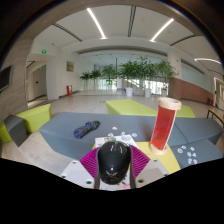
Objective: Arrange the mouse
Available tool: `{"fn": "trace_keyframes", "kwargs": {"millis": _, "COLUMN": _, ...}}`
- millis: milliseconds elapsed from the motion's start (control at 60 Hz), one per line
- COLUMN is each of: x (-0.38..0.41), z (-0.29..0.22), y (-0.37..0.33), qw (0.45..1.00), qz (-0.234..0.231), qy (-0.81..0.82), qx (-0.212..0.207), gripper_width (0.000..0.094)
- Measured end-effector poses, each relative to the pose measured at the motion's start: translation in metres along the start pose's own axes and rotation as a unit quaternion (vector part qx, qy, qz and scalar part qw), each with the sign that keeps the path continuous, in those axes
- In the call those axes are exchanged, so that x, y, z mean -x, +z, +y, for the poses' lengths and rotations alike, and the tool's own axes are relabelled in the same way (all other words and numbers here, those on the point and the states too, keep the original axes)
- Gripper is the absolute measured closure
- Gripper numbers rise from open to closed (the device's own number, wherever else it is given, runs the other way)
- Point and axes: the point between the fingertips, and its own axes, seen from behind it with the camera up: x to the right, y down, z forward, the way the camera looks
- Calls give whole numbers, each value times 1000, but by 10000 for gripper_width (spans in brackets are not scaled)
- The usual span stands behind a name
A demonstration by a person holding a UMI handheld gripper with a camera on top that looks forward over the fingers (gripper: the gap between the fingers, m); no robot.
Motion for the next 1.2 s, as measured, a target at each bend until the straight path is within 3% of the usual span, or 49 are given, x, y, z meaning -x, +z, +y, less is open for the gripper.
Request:
{"fn": "trace_keyframes", "kwargs": {"millis": 100, "x": 33, "z": 60, "y": 22, "qw": 998, "qz": -18, "qy": 7, "qx": 58, "gripper_width": 535}}
{"fn": "trace_keyframes", "kwargs": {"millis": 300, "x": 35, "z": 147, "y": 44, "qw": 990, "qz": -6, "qy": 2, "qx": 140, "gripper_width": 535}}
{"fn": "trace_keyframes", "kwargs": {"millis": 500, "x": 30, "z": 159, "y": 48, "qw": 986, "qz": -4, "qy": 8, "qx": 165, "gripper_width": 529}}
{"fn": "trace_keyframes", "kwargs": {"millis": 667, "x": 29, "z": 163, "y": 36, "qw": 980, "qz": -3, "qy": -15, "qx": 200, "gripper_width": 323}}
{"fn": "trace_keyframes", "kwargs": {"millis": 700, "x": 27, "z": 162, "y": 28, "qw": 979, "qz": -2, "qy": -11, "qx": 206, "gripper_width": 231}}
{"fn": "trace_keyframes", "kwargs": {"millis": 750, "x": 29, "z": 149, "y": 12, "qw": 981, "qz": -9, "qy": -12, "qx": 192, "gripper_width": 33}}
{"fn": "trace_keyframes", "kwargs": {"millis": 767, "x": 30, "z": 144, "y": 6, "qw": 983, "qz": -14, "qy": -14, "qx": 185, "gripper_width": 104}}
{"fn": "trace_keyframes", "kwargs": {"millis": 800, "x": 32, "z": 136, "y": -7, "qw": 984, "qz": -23, "qy": -18, "qx": 175, "gripper_width": 120}}
{"fn": "trace_keyframes", "kwargs": {"millis": 917, "x": 39, "z": 116, "y": -64, "qw": 987, "qz": -44, "qy": -14, "qx": 156, "gripper_width": 105}}
{"fn": "trace_keyframes", "kwargs": {"millis": 1200, "x": 32, "z": 97, "y": -171, "qw": 993, "qz": -42, "qy": -37, "qx": 103, "gripper_width": 100}}
